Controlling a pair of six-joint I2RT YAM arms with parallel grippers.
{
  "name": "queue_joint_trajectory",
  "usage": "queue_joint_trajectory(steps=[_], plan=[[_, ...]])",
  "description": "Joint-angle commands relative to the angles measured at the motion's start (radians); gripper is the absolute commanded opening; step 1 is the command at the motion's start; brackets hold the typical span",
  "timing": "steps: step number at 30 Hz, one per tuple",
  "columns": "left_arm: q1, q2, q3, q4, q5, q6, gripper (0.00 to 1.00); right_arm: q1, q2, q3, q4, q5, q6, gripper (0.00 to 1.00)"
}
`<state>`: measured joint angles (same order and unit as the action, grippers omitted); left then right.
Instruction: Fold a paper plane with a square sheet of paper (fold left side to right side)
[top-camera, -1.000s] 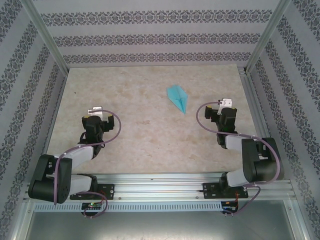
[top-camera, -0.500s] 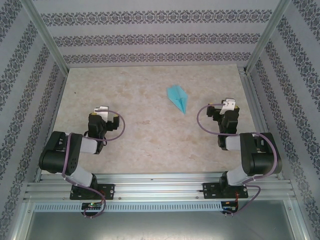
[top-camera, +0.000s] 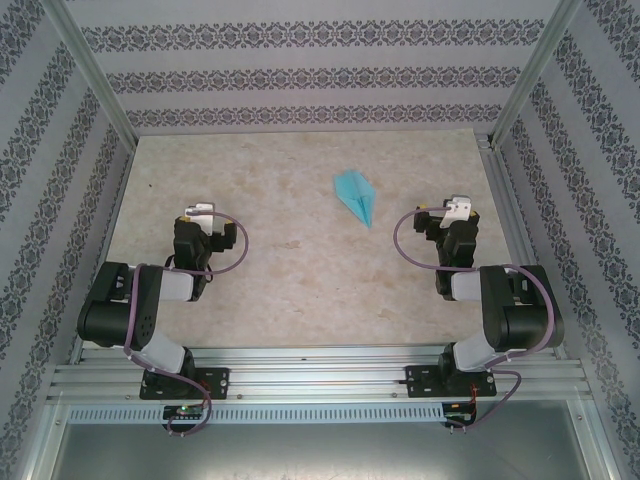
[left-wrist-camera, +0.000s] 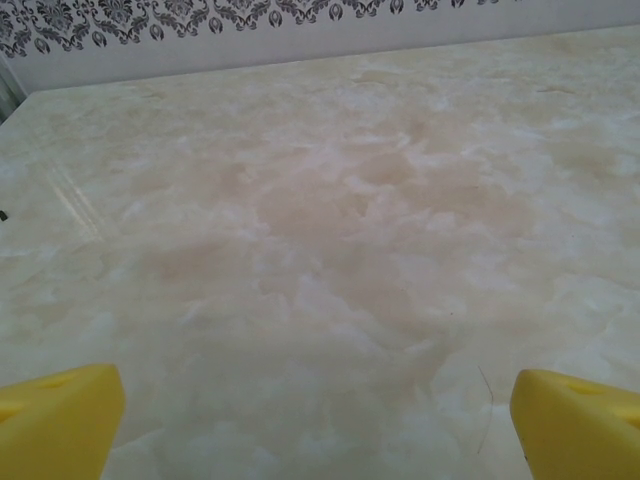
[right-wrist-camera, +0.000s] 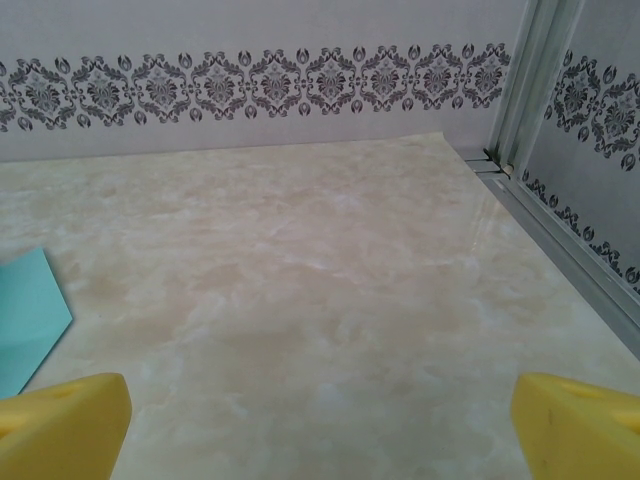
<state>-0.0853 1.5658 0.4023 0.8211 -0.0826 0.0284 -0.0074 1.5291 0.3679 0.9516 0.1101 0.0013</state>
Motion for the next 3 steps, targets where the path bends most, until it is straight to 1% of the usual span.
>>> queue_joint_trajectory(steps=[1,3], plan=[[0.013,-0.004,0.01,0.016,0.017,0.0,1.0,0.0,0.006,-0.005,0.033,-0.004,0.008,0.98],[0.013,-0.004,0.009,0.016,0.017,0.0,1.0,0.0,0.004,-0.007,0.038,-0.005,0.008,0.98]])
